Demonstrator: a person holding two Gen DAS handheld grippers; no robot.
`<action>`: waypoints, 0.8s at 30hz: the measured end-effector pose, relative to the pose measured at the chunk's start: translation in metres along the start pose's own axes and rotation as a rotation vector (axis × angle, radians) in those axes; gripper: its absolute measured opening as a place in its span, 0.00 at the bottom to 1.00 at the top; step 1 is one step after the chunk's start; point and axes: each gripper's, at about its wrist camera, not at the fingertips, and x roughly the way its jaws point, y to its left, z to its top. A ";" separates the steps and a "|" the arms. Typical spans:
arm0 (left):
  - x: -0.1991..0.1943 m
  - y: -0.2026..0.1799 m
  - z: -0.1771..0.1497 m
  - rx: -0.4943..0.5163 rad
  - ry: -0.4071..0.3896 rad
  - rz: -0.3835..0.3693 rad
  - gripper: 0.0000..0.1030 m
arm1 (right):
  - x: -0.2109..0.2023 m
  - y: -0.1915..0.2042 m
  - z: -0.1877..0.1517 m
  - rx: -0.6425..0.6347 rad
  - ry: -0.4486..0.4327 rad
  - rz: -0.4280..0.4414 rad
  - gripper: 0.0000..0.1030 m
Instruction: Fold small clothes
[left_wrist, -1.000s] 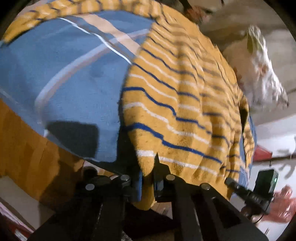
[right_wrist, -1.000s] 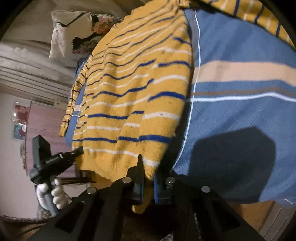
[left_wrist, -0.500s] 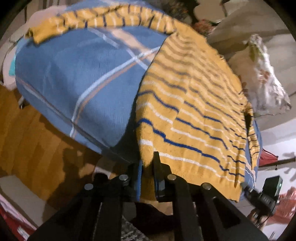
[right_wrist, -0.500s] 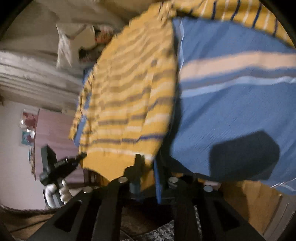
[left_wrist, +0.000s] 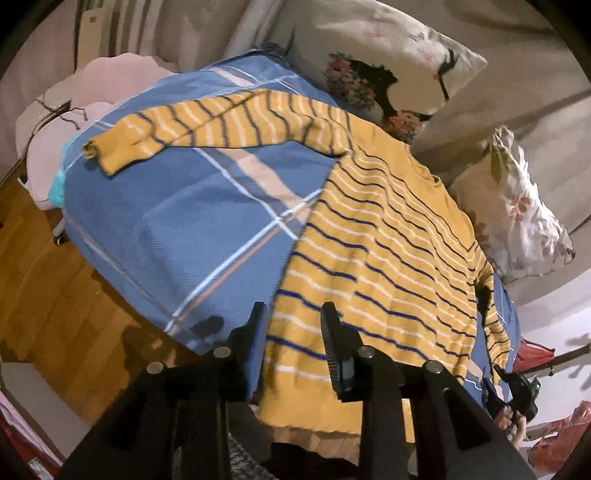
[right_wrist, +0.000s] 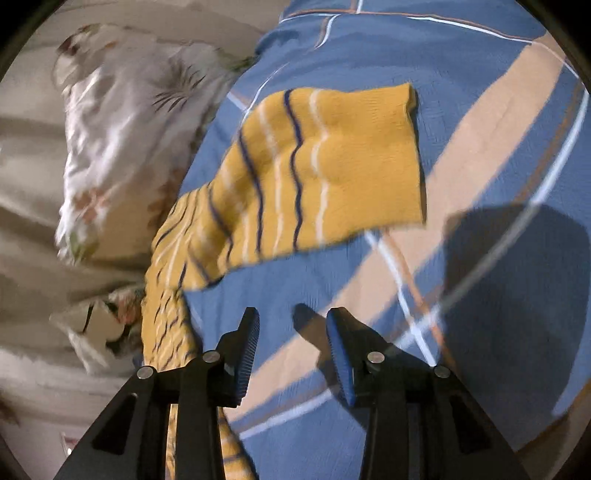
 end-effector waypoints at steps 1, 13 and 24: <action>0.003 -0.008 0.003 0.012 0.002 0.000 0.28 | 0.003 0.002 0.004 0.018 -0.020 0.003 0.40; 0.019 -0.086 0.032 0.147 -0.037 -0.020 0.33 | 0.011 0.026 0.068 -0.020 -0.189 -0.119 0.05; 0.039 -0.058 0.069 0.088 -0.020 -0.024 0.33 | -0.053 0.099 0.118 -0.234 -0.382 -0.234 0.05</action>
